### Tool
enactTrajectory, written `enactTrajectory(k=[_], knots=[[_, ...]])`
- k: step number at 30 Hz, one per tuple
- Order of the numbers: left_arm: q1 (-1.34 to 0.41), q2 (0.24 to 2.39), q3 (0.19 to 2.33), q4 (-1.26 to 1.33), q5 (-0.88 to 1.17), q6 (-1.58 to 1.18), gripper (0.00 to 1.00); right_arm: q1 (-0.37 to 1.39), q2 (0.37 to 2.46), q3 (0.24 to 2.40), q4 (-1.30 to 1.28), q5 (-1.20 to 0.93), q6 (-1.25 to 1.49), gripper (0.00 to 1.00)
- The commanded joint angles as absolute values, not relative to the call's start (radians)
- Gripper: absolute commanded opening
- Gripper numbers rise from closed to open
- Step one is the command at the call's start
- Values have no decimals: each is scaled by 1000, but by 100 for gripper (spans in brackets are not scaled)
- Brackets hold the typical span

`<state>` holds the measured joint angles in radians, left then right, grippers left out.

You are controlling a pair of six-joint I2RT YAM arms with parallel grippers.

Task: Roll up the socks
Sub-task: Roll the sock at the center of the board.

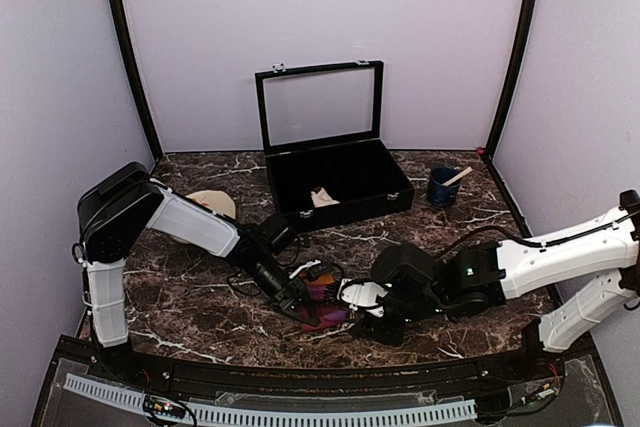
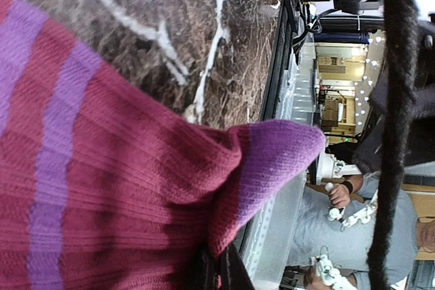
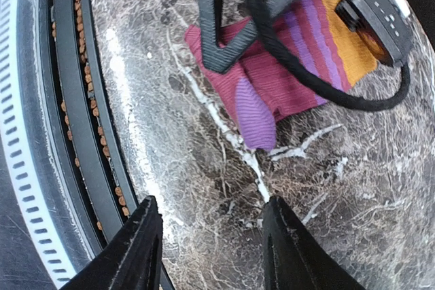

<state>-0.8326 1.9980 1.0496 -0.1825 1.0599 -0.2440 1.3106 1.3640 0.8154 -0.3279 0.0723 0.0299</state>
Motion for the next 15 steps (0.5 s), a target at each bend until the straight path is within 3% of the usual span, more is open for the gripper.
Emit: enactTrajectory(k=[1,15], knots=[[-818,2020,1069,-238,1132,-221,0,1359,1421,867,-293,131,-43,46],[-779,2061,1091,-300,1184,-177,0,1390,1586,997,-277,100,-172,46]])
